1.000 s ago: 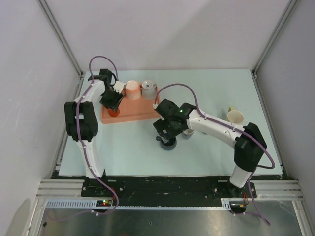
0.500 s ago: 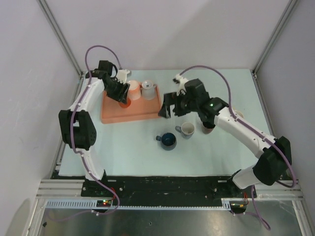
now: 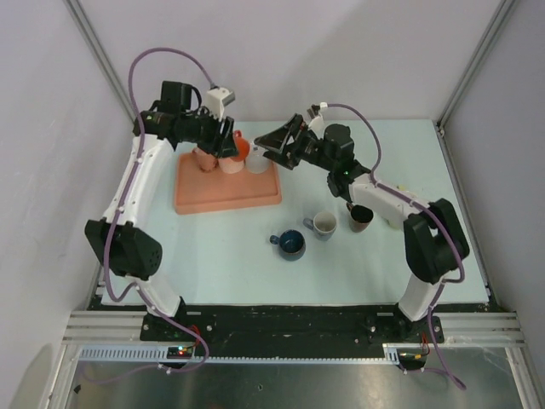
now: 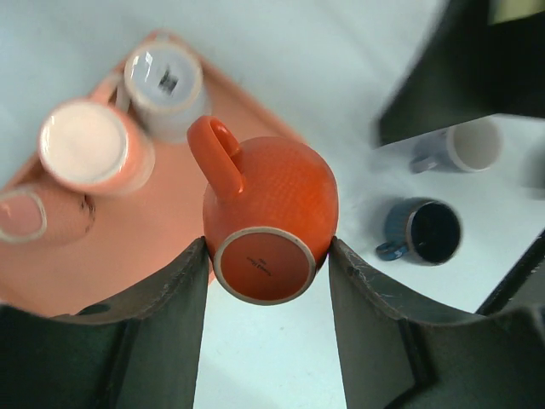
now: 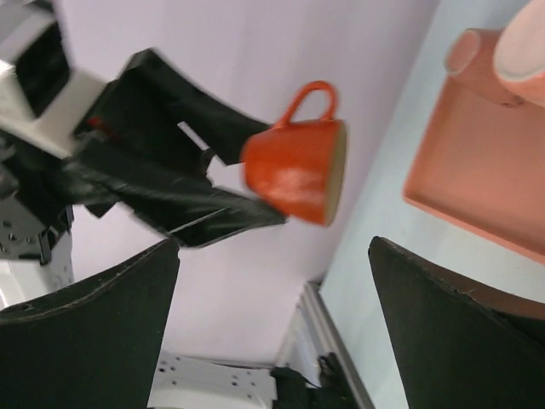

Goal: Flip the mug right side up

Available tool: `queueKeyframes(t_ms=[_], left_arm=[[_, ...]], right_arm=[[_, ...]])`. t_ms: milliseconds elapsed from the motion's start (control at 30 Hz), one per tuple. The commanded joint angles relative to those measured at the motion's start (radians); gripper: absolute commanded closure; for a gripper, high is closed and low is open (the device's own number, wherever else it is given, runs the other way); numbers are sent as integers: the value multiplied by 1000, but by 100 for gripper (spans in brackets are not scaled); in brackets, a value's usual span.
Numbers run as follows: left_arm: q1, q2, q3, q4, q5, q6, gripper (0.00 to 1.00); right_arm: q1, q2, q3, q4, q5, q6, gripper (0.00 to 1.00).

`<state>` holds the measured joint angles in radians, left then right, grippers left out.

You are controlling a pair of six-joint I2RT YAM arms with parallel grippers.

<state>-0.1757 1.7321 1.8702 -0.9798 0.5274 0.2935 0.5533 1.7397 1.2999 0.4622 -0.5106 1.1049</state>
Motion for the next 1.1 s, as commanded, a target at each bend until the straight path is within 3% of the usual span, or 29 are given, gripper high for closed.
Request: queueKeyframes(t_ms=[0,200,300,600,700,767,800,867,900,967,1067], left_arm=[[-17,-104,93,23,147,-76,100],[-40,-111,95,23,198,-94,100],[-50,-113,87,23,208,-93,100],[-67,-99,90,24,199,-82,100],[-76,-95,84,23,214,-89,99],[-78,-93,77,23,207,-88,79],[-76,-94,73,23,200,-81,55],[-68,-98,71,23,168,-74,18],[-61,-100,72,23,140,-73,9],[-32,-96,79,23,92,-72,3],[27,-61,110,24,-16,-104,1]], right_arm=[[11,72,29,336,-65,283,1],[25,106,73,454,-76,353,5],[25,121,100,475,-87,374,13],[54,199,172,586,-134,510,56],[52,213,196,602,-166,525,80],[42,199,182,569,-183,495,95],[35,185,170,545,-190,470,97],[19,133,131,439,-199,368,99],[11,87,112,320,-196,260,100],[-2,-6,101,7,-122,-19,100],[8,-106,143,-492,210,-467,100]])
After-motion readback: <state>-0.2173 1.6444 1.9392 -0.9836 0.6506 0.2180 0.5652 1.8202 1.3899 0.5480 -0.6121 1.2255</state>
